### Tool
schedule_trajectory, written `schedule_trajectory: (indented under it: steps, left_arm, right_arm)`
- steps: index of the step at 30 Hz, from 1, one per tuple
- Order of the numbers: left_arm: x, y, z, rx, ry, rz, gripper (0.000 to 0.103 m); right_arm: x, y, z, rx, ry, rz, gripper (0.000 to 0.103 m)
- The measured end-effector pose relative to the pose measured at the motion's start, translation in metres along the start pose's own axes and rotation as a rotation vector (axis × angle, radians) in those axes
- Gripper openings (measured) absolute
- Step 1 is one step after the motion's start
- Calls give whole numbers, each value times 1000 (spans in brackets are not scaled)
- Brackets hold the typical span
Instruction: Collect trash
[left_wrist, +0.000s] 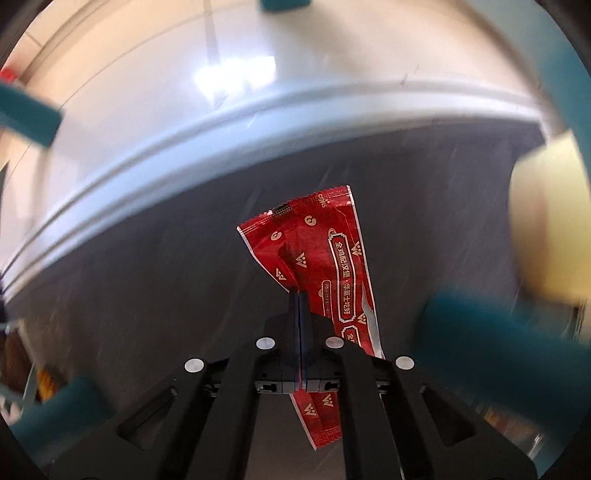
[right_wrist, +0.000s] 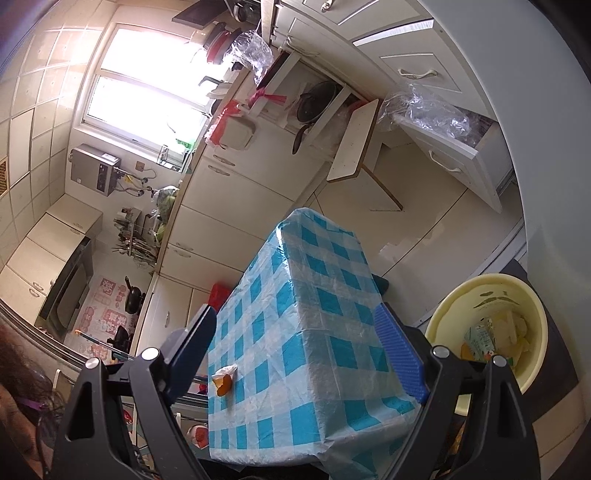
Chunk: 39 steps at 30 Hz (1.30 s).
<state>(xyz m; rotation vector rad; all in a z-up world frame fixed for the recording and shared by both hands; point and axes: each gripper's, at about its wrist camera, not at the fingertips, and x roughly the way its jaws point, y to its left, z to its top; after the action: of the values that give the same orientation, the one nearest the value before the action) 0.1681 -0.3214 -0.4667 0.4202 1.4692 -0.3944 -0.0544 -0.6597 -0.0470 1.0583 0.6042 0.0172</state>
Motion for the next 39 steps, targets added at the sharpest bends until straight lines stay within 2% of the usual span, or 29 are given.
schedule_trajectory:
  steps: [4,6,8,10,13,15,17,19,21,22,26,28,30,32,33,36,39]
  left_arm:
    - [-14,17,-66,62,130,48,0]
    - [-23,13,-99,138,194,57,0]
    - [-33,-5,-134,274,254,55,0]
    - [-46,-30,-167,442,281,58,0]
    - [-65,-89,-219,707,262,67,0]
    - [-89,-117,-249,872,208,83,0]
    - [-119,-137,-270,977,139,89,0]
    - [-159,-143,-270,1014,40,65,0]
    - [-209,-156,-258,1002,-42,-9,0]
    - [-236,-162,-248,988,-56,-64,0]
    - [-335,-188,-189,859,-274,-246,0]
    - [-367,-218,-161,787,-377,-297,0]
    - [-385,-236,-132,702,-468,-305,0]
    - [-385,-254,-106,619,-529,-274,0]
    - [-380,-261,-90,571,-535,-264,1]
    - [-348,-279,-49,433,-494,-225,1]
    - [-321,-301,-10,357,-435,-184,4]
  right_arm:
    - [-3,11,-2,-39,-16,-6,84]
    - [-4,15,-4,-60,-21,-16,84]
    - [-5,18,-7,-75,-24,-34,84]
    - [-6,18,-9,-84,-26,-53,84]
    - [-9,16,-13,-89,-28,-93,84]
    - [-11,10,-14,-86,-29,-125,84]
    - [-14,3,-15,-80,-33,-157,84]
    - [-18,-5,-16,-66,-39,-183,84]
    - [-23,-14,-15,-44,-48,-202,84]
    - [-26,-16,-15,-38,-55,-208,84]
    - [-39,-22,-13,-44,-103,-235,84]
    - [-47,-19,-12,-64,-143,-251,84]
    - [-53,-14,-10,-94,-184,-264,84]
    - [-56,-7,-9,-131,-224,-278,84]
    - [-57,-4,-10,-150,-242,-286,84]
    - [-58,5,-7,-200,-295,-302,84]
    - [-58,7,-3,-220,-327,-311,84]
